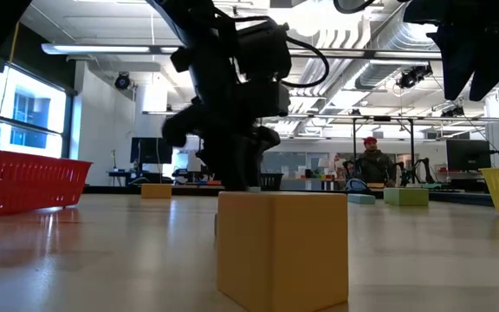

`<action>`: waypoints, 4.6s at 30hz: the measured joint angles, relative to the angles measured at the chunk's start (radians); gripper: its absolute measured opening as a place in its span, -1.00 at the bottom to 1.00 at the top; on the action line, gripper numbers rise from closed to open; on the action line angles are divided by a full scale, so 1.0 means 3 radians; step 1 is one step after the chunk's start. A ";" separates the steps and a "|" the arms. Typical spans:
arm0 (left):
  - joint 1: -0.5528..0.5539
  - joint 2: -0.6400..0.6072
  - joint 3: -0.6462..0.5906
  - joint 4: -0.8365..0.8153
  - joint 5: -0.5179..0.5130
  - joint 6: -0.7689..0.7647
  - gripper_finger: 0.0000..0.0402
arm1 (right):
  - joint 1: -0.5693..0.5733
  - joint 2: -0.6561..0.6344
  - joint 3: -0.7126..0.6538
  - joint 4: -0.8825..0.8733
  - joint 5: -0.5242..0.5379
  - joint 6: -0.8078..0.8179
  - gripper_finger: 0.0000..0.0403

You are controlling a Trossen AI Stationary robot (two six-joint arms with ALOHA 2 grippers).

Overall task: Sort & place blocks by color
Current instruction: Put the blue block into the red bin, then put the green block into the black bin

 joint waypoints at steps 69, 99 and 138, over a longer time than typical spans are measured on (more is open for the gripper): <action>-0.1286 -0.2916 -0.2249 -0.1355 -0.0983 -0.2956 -0.35 | -0.0910 0.0023 -0.0003 0.0213 0.0399 -0.0700 -0.16; -0.1314 -0.2916 -0.2136 -0.1340 -0.0815 -0.3318 0.13 | -0.2800 0.0023 -0.0004 0.0550 -0.0550 -0.3334 -0.16; -0.1517 -0.2916 -0.1907 -0.1177 -0.0813 -0.3492 0.13 | -0.3098 0.0024 -0.1306 0.1950 -0.0588 -0.6984 -0.16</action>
